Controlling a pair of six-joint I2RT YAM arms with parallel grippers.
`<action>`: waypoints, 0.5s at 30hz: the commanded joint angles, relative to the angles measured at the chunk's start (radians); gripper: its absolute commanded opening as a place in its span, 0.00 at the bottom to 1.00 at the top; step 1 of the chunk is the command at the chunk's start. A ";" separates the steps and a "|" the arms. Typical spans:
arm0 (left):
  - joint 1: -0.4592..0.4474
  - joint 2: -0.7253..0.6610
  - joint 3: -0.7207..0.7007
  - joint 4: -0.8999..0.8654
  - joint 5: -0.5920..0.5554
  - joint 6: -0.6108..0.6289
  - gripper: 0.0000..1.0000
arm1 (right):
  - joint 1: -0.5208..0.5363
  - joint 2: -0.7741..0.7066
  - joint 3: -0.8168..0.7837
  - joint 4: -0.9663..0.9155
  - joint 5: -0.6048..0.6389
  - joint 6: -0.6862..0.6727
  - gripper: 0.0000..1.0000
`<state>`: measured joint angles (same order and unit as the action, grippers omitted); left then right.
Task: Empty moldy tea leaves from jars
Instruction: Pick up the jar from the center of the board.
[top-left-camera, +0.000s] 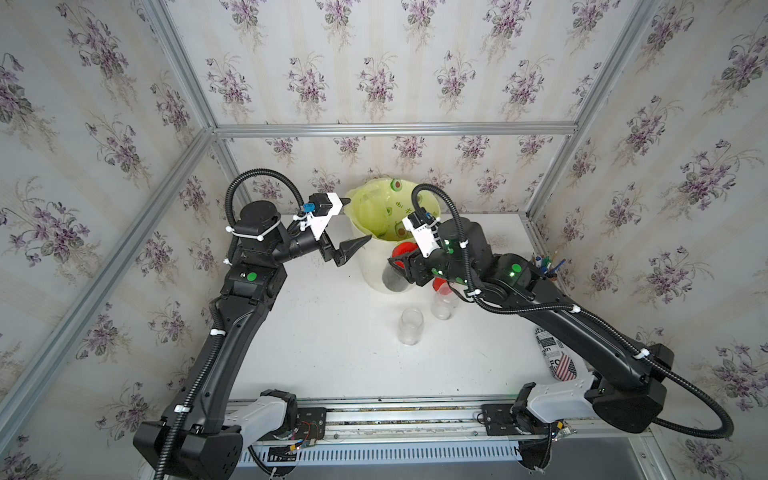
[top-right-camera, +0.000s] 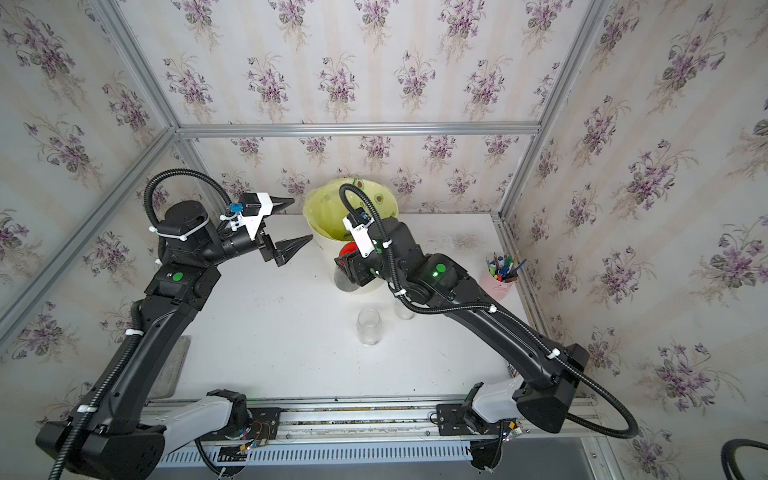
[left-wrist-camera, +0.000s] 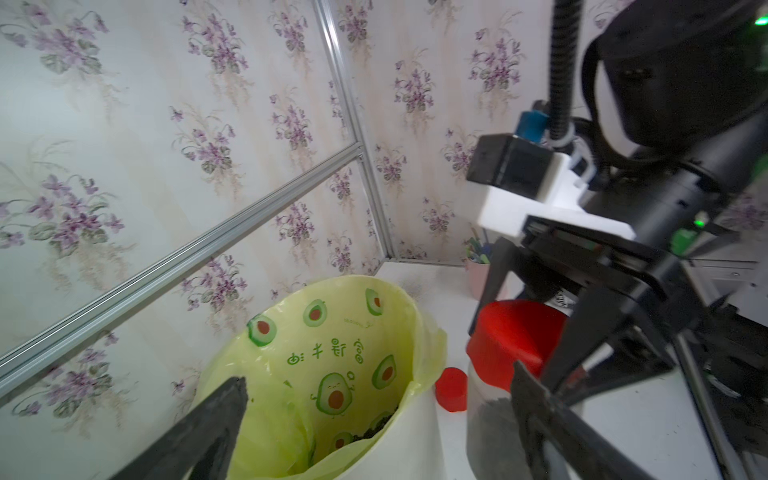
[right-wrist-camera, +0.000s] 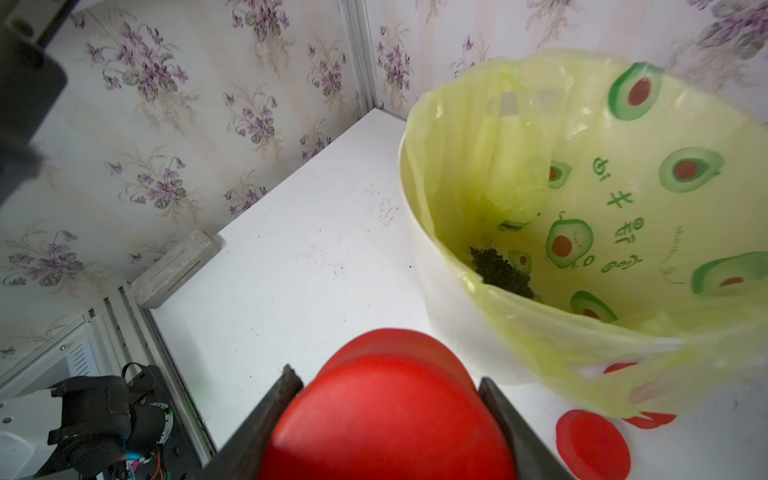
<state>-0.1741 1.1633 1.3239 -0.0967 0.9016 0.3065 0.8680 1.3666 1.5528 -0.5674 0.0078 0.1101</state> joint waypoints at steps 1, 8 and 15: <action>0.002 0.014 0.014 -0.063 0.201 0.018 0.99 | -0.025 -0.015 0.027 0.011 -0.072 -0.023 0.36; -0.001 0.044 0.019 -0.099 0.301 0.008 0.99 | -0.082 -0.002 0.095 0.029 -0.146 -0.044 0.34; -0.018 0.075 0.044 -0.133 0.257 0.012 0.99 | -0.090 0.042 0.177 0.060 -0.227 -0.065 0.32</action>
<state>-0.1894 1.2316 1.3552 -0.2138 1.1526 0.3126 0.7792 1.4002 1.7115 -0.5583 -0.1654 0.0654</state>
